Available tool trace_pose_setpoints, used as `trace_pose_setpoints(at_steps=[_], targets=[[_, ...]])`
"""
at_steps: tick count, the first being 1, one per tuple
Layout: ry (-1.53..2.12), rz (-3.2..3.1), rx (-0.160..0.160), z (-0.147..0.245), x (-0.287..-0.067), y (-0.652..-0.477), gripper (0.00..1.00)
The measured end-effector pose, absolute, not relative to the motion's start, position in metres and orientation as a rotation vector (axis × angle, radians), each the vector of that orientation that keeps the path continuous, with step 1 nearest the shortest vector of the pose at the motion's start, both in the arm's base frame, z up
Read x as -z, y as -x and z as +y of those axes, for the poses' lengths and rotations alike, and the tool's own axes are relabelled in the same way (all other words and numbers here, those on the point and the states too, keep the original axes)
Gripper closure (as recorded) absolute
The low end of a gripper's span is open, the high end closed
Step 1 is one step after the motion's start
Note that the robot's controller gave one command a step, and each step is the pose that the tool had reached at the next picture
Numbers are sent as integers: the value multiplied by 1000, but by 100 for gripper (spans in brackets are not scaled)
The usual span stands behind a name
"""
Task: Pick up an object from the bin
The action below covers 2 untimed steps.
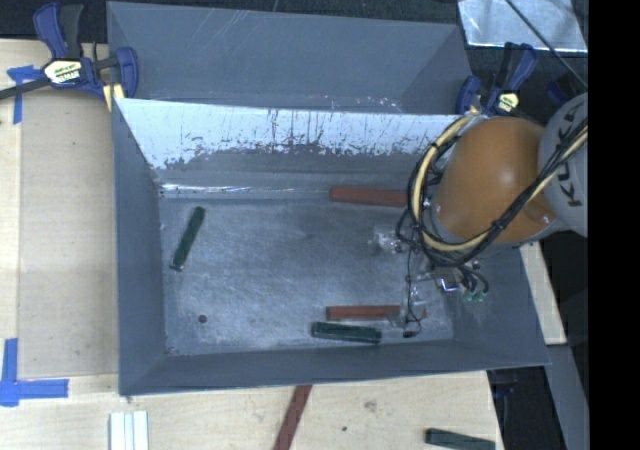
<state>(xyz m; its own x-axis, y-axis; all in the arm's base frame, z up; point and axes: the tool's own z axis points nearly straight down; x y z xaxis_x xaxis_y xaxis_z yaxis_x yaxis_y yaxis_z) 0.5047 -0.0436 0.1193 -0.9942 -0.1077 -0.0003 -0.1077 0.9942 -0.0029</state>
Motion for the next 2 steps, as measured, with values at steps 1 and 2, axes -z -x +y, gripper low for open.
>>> trace_pose_setpoints(at_steps=[1, 2], targets=[[749, 3048, 0, -47, -70, -489, 100], [748, 3048, 0, -47, -70, -489, 100]])
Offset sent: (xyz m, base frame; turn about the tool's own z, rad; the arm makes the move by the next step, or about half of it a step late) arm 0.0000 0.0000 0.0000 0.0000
